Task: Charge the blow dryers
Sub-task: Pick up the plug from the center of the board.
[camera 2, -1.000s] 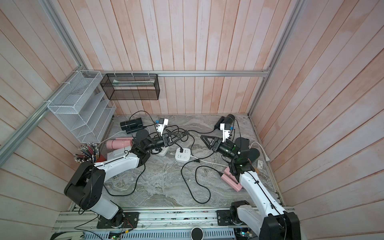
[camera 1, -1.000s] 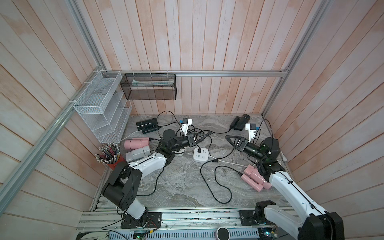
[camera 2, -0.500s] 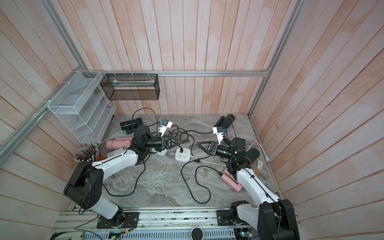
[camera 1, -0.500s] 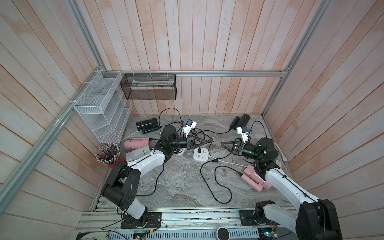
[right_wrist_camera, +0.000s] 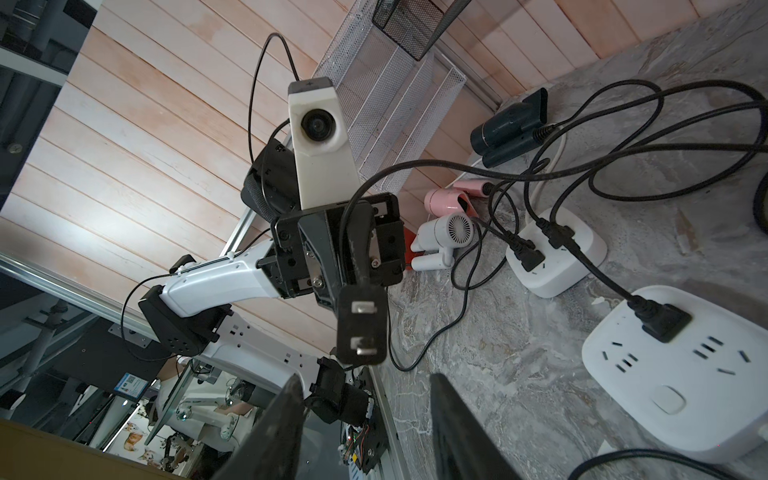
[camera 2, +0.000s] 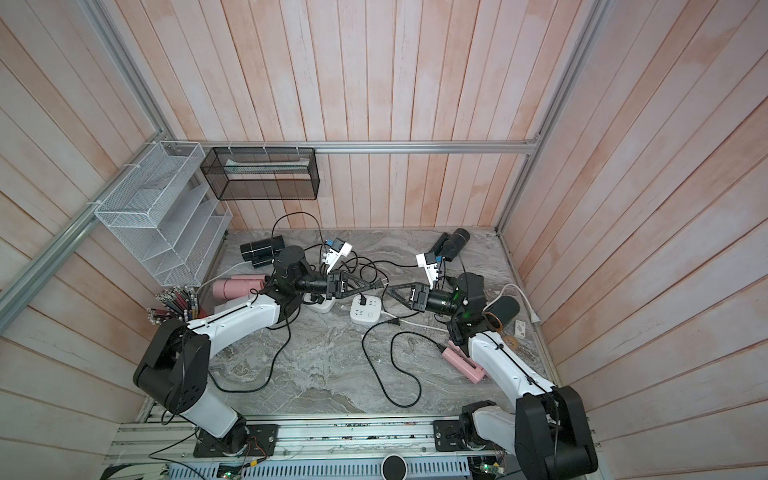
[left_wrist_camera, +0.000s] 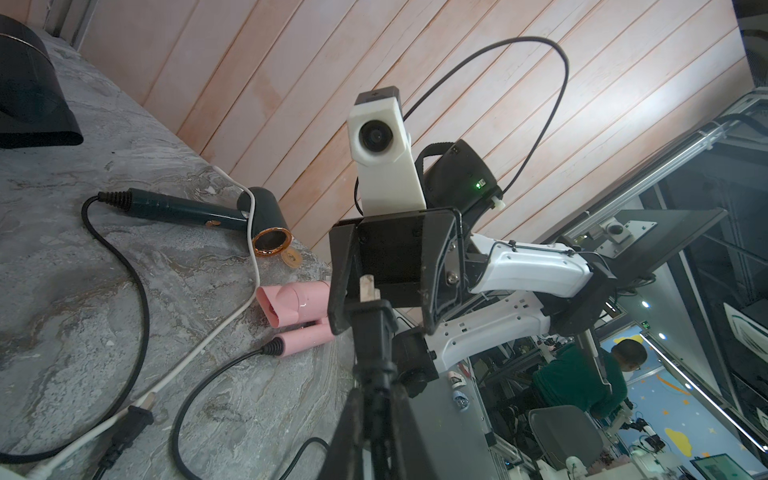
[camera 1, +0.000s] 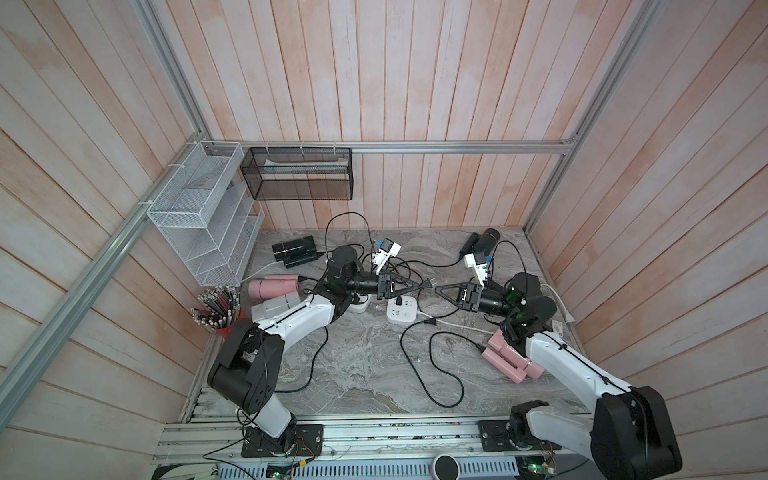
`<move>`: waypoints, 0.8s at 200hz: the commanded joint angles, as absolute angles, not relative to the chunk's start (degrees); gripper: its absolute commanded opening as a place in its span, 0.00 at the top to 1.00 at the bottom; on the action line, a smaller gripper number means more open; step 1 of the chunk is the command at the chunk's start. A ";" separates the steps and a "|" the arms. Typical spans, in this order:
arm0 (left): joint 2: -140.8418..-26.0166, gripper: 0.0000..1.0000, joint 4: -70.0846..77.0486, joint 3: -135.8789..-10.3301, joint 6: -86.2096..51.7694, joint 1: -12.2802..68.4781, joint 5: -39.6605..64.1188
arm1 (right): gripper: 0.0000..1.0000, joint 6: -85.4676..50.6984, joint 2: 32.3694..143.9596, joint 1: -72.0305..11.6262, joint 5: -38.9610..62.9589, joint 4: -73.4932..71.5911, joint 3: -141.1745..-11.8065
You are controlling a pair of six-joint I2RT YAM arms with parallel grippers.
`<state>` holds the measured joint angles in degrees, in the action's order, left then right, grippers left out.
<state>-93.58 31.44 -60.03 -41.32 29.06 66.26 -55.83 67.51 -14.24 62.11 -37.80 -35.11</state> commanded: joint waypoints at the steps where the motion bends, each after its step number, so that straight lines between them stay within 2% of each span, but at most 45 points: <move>1: -94.36 0.94 30.55 -61.80 -39.57 29.49 68.29 | 0.51 -56.51 68.27 -14.74 63.47 -40.40 -37.33; 102: -95.36 0.94 28.89 -62.95 -38.47 30.67 68.73 | 0.63 -57.30 68.82 -15.48 63.21 -41.61 -37.86; 110: -95.45 0.95 29.21 -62.92 -38.66 30.69 68.73 | 0.68 -57.52 68.90 -15.56 63.20 -41.82 -37.81; 160: -95.52 0.94 30.56 -62.84 -39.53 30.88 68.66 | 0.75 -57.91 69.21 -15.72 62.78 -42.18 -37.80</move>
<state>-94.94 29.21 -61.45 -39.66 30.57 68.31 -57.49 68.90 -15.25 62.48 -39.20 -36.49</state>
